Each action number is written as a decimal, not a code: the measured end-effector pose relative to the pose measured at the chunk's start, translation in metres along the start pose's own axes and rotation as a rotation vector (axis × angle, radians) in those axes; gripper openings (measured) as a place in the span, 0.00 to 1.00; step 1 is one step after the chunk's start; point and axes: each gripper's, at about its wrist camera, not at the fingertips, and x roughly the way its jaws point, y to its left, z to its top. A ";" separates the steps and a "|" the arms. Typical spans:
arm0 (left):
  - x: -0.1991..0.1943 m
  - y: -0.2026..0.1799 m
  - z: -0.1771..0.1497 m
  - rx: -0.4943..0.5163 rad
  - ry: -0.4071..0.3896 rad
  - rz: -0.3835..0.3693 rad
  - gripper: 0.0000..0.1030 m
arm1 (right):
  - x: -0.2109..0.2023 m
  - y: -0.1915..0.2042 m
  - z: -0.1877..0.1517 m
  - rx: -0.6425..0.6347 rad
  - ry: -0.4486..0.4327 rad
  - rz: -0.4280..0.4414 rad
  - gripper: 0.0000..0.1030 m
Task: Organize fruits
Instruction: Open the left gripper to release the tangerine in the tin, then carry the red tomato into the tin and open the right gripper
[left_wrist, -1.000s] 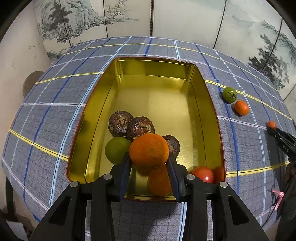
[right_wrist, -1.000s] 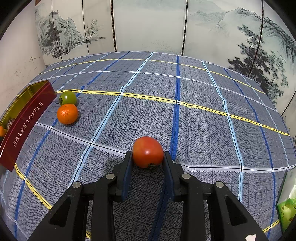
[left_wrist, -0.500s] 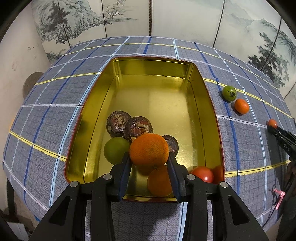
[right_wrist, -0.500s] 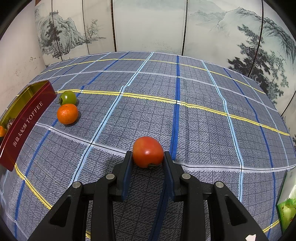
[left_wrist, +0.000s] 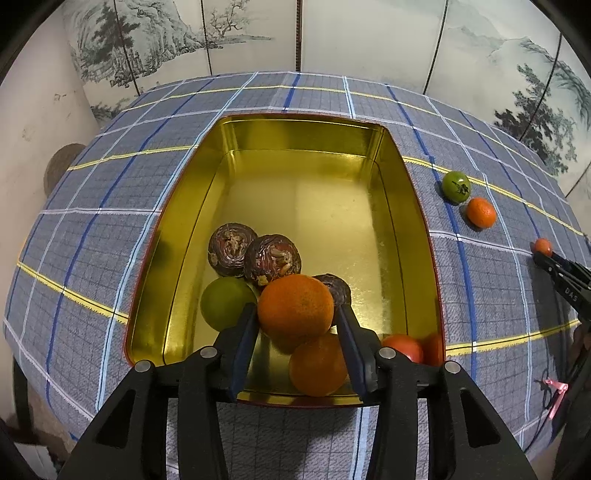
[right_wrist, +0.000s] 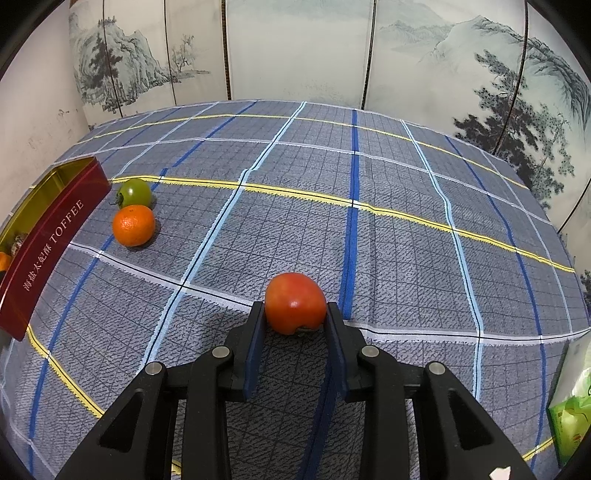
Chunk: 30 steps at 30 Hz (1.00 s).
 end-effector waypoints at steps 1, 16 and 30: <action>0.000 0.000 0.000 0.001 -0.003 -0.002 0.45 | -0.001 0.001 0.000 -0.003 0.002 -0.001 0.28; -0.015 -0.006 -0.002 0.029 -0.073 -0.011 0.55 | -0.035 0.047 0.013 -0.044 -0.063 0.073 0.28; -0.045 0.006 -0.002 0.010 -0.178 -0.035 0.61 | -0.069 0.139 0.031 -0.170 -0.130 0.236 0.28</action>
